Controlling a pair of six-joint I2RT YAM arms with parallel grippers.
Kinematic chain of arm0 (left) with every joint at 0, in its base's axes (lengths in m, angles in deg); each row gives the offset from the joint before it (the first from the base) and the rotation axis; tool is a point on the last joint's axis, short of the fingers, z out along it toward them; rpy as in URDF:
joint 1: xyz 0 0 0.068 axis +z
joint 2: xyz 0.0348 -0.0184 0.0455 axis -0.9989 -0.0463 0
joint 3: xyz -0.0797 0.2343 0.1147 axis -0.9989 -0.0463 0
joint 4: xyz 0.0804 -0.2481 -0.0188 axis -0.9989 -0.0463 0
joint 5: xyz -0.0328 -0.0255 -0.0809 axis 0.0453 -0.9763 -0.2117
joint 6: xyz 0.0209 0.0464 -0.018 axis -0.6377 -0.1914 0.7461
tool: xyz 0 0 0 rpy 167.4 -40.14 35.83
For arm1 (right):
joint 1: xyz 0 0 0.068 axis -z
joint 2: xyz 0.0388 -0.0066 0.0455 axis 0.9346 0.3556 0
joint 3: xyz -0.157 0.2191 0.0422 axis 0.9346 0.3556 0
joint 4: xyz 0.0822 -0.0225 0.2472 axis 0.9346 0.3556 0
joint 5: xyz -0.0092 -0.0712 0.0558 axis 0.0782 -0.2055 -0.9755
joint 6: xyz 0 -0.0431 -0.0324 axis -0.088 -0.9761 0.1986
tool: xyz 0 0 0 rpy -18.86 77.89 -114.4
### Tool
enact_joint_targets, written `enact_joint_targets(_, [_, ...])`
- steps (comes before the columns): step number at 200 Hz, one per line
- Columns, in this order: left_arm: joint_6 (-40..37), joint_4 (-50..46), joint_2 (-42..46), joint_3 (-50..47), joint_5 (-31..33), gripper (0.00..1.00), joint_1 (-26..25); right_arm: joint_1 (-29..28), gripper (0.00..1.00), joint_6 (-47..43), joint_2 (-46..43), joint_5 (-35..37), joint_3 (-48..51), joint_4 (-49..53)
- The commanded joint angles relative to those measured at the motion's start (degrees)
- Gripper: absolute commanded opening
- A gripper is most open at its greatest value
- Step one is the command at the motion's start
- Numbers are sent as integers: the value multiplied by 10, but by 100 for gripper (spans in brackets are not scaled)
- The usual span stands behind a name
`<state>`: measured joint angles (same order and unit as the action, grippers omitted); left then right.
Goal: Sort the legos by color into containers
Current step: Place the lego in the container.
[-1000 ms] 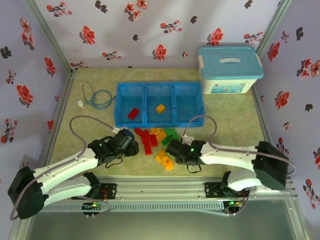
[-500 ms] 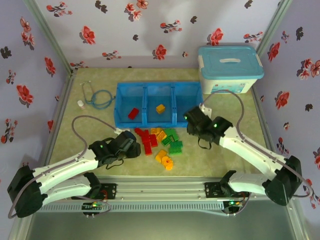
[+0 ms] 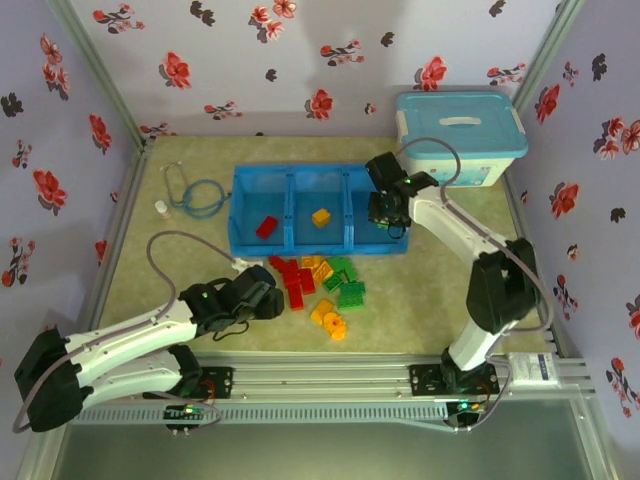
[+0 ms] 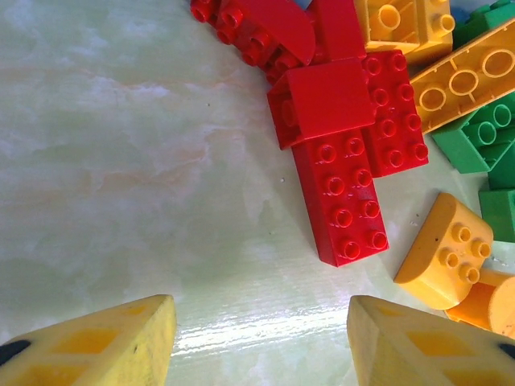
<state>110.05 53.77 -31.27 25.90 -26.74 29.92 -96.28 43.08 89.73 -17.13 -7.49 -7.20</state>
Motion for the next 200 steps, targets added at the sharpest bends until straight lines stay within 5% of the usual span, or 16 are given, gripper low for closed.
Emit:
enact_joint_targets(1, [19,5,9,0,18,58,-12,6,29,-30,55,-20,-45,10])
enact_joint_targets(64, [40,11,-1,1,27,58,-44,10,33,-35,162,-10,-144,38])
enact_joint_targets(105, [47,13,-4,0,28,58,-52,10,67,-37,173,11,-184,63])
enact_joint_targets(200, [31,7,-31,42,42,60,-51,-71,69,-44,-18,75,-118,59])
